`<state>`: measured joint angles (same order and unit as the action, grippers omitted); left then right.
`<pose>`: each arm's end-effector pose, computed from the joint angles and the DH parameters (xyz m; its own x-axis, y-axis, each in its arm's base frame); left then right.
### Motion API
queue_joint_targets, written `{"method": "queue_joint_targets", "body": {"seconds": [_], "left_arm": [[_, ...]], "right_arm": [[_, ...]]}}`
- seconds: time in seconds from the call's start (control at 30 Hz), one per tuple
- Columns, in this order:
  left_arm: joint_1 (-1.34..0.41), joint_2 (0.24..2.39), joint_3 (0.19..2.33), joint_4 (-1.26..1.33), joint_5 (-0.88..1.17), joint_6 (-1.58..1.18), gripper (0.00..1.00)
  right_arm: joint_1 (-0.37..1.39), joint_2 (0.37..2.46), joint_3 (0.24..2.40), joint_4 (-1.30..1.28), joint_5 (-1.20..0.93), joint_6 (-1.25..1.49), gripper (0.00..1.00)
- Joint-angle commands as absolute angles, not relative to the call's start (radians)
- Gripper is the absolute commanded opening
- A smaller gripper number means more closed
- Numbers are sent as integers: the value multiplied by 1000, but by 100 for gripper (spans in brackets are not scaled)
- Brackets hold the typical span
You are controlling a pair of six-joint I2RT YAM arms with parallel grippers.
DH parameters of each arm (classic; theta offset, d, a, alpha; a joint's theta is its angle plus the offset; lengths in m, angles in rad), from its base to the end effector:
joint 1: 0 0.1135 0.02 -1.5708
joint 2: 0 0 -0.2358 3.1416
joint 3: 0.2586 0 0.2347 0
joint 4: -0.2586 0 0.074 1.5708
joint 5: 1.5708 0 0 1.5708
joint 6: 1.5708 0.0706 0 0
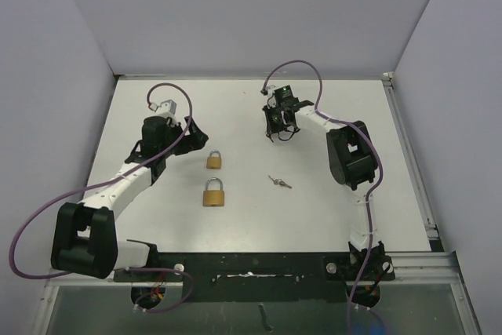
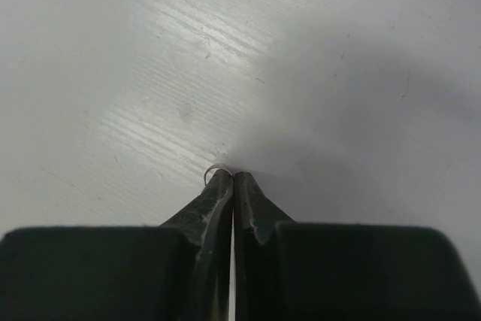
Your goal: Unlock with the key
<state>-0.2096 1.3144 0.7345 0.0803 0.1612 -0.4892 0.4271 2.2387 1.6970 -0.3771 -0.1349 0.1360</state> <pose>0.2999 -0.0754 0.1986 -0.5749 -0.3519 -0.7387 0.0827 0.8732 -0.4804 0.4318 0.2070 0.1186 -0.7825 -0.2085 -0.5867 -0.3822 0.9047 0.1882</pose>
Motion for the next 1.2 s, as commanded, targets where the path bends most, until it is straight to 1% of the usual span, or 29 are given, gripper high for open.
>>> {"method": "queue_joint_targets", "body": {"seconds": [0.0,0.23,0.53,0.87,0.93,1.03,1.17], "left_arm": [[-213,1326,806,98,167,-478,85],[-226,1317,803,135,221,-481,84],[-306,1344,769,305,304,-533,80],[-406,1439,694,627,319,-533,79],[-418,1469,683,710,345,-539,76],[-444,1513,668,847,360,-527,67],[-510,1550,683,898,311,-451,65]], "right_arm": [[434,2233,1732,-374,-121,127,0],[433,2070,1593,-230,-168,165,0],[439,1841,1435,-146,-235,253,0],[451,1669,1365,-152,-272,276,0],[454,1644,1358,-154,-280,277,0],[460,1617,1353,-166,-294,281,0],[466,1588,1347,-182,-299,286,0]]}}
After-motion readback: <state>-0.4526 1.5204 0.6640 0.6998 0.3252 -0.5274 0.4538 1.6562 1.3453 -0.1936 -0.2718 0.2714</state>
